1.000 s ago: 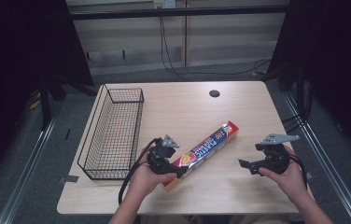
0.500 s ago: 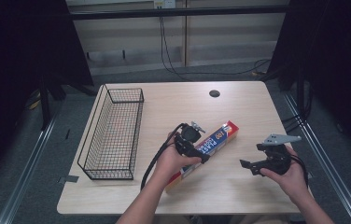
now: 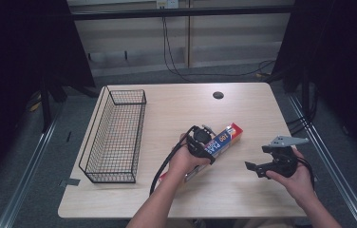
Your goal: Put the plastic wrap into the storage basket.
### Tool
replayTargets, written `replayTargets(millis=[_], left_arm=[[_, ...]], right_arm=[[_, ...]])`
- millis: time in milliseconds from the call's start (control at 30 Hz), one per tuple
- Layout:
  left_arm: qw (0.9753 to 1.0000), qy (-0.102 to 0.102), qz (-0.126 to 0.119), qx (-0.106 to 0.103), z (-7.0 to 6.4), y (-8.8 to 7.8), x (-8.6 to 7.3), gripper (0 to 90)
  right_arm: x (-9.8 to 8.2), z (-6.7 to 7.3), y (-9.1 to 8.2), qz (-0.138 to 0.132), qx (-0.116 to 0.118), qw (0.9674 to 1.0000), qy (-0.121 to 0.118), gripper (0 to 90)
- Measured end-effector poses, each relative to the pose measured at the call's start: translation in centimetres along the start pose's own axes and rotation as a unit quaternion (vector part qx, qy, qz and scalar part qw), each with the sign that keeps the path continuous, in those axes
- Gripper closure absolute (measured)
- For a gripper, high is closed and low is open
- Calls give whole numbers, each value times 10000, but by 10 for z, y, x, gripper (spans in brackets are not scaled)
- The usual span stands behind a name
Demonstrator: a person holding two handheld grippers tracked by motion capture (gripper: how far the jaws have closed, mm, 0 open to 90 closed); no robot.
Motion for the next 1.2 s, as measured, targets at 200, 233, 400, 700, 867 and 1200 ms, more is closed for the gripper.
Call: replayTargets(millis=[200,233,400,700,867,1200], left_arm=[[9999,-124,28,48,1,3,5,355],[9999,-96,72,67,1,3,6,378],[9999,-19,113,88,1,6,8,389],[9982,106,458,377,-6,4,11,430],[9976,-56,496,471,0,-3,12,433],[9970,-406,396,519,12,-32,18,432]], right_arm=[[0,0,0,2,-3,10000,11,42],[0,0,0,2,-3,10000,10,42],[1,-1,1,-17,7,10000,9,42],[2,1,2,-24,39,10000,-5,42],[2,0,2,-53,43,10000,-42,41],[1,-1,2,-40,55,10000,-21,25]])
Point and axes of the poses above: each handheld gripper's, and its own axes: y roughly forward along the jaws, x roughly out of its top, z roughly to its left, the point moved 5 cm from there along y, roughly forward along the jaws, and after that the axes turned 12 degrees about -y, right-handed, at the moved point
